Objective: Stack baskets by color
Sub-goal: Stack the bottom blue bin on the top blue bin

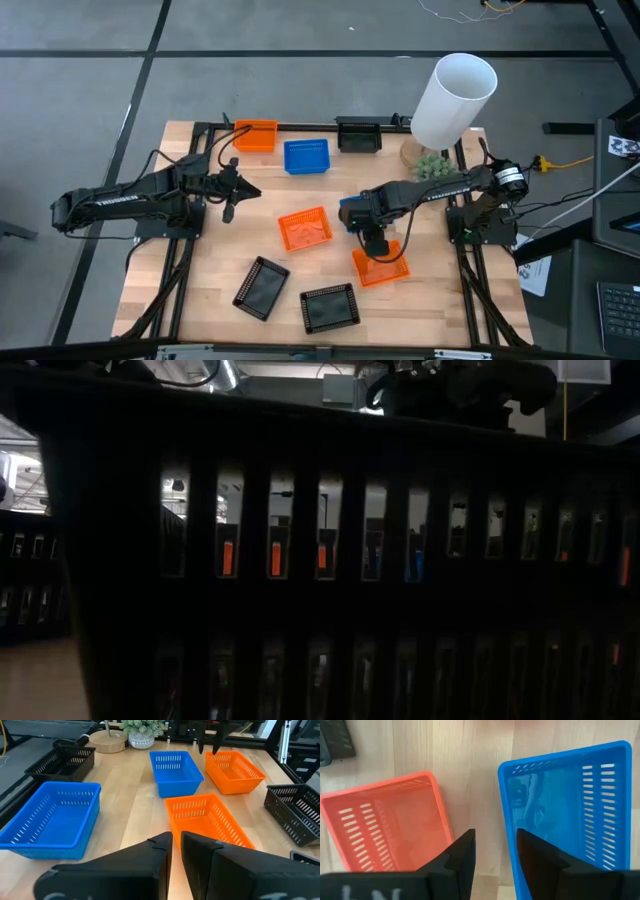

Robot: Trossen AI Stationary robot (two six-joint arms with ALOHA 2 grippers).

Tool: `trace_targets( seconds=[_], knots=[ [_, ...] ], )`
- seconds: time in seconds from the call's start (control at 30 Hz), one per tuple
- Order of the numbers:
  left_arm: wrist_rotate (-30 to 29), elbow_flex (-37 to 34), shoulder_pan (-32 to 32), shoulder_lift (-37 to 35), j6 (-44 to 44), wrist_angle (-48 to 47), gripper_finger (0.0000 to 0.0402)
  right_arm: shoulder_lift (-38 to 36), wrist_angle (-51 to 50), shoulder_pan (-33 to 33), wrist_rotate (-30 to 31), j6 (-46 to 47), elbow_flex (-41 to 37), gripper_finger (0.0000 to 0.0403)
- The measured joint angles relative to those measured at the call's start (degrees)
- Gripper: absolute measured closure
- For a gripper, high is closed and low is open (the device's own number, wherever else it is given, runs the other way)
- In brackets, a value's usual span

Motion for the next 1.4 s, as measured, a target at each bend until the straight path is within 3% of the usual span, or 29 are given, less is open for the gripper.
trace_targets(
  seconds=[0.2, 0.37, 0.47, 0.63, 0.97, 1.07, 1.23, 1.4],
  knots=[
    [0.0, 0.0, 0.0, 0.0, 0.0, -0.2, 0.0372, 0.6, 1.9, -1.7, -0.6, -0.1, -3.8, 0.0262],
    [0.0, 0.0, 0.0, 0.0, 0.0, -0.2, 0.0372, 0.6, 3.0, -2.6, 4.5, -0.2, -7.3, 0.0262],
    [0.0, 0.0, 0.0, 0.0, 0.0, -0.2, 0.0372, 0.6, 3.6, -3.1, 1.5, -0.3, -8.4, 0.0262],
    [-0.8, 0.0, 0.0, 0.0, 0.1, -0.2, 0.0372, 0.6, 4.8, -3.3, 1.3, -0.4, -10.5, 0.0262],
    [-4.1, 0.0, 0.0, 0.0, 0.1, -0.2, 0.0372, 0.6, 19.0, -3.4, 6.1, -3.1, -17.7, 0.0263],
    [-4.1, 0.0, 0.0, 0.0, 0.1, -0.2, 0.0372, 0.6, 22.2, -3.4, 7.2, -3.0, -18.2, 0.0285],
    [-4.1, 0.0, 0.0, 0.0, 0.1, -0.9, 0.0372, 0.6, 23.3, -3.4, 11.7, -3.1, -15.3, 0.0388],
    [-4.1, 0.0, 0.0, 0.0, 0.1, -1.2, 0.0372, 0.6, 17.3, -3.8, 16.3, -4.5, -7.0, 0.0397]
  ],
)
